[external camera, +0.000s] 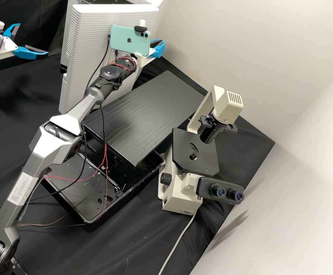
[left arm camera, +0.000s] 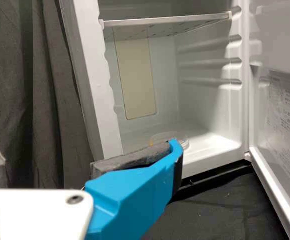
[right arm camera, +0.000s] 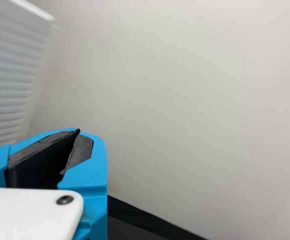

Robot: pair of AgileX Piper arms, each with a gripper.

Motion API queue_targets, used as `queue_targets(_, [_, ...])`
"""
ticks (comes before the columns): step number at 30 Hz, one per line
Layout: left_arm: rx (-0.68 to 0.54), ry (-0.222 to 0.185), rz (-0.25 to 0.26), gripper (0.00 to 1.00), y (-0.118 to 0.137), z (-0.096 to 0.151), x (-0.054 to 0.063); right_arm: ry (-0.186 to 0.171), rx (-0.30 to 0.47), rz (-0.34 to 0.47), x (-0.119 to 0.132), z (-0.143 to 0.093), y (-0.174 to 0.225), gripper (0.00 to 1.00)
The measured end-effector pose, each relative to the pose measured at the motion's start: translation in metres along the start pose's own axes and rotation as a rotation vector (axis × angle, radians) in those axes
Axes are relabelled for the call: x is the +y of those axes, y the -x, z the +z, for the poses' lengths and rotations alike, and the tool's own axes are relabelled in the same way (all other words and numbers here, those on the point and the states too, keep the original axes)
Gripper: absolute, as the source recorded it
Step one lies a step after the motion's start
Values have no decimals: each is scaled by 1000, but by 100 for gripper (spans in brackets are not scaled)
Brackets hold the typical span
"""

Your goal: Close the incubator door

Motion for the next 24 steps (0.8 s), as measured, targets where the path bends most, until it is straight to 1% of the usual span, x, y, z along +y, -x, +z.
queue_targets(1, [0, 0, 0, 100, 0, 0, 0, -1, 4, -3, -4, -2, -1, 0])
queue_targets(5, [0, 0, 0, 100, 0, 0, 0, 37, 36, -3, -11, -14, -1, 0])
queue_targets(9, [0, 0, 0, 100, 0, 0, 0, 62, 77, -8, -15, -32, 2, 0])
queue_targets(14, [0, 0, 0, 100, 0, 0, 0, 51, 80, -1, -11, -42, 5, 0])
queue_targets(19, [0, 0, 0, 100, 0, 0, 0, 40, 96, 12, -2, -60, 12, 0])
queue_targets(23, [0, 0, 0, 100, 0, 0, 0, 33, 128, 19, 3, -76, 18, 0])
queue_targets(24, [0, 0, 0, 100, 0, 0, 0, 28, 148, 18, 4, -82, 20, 0])
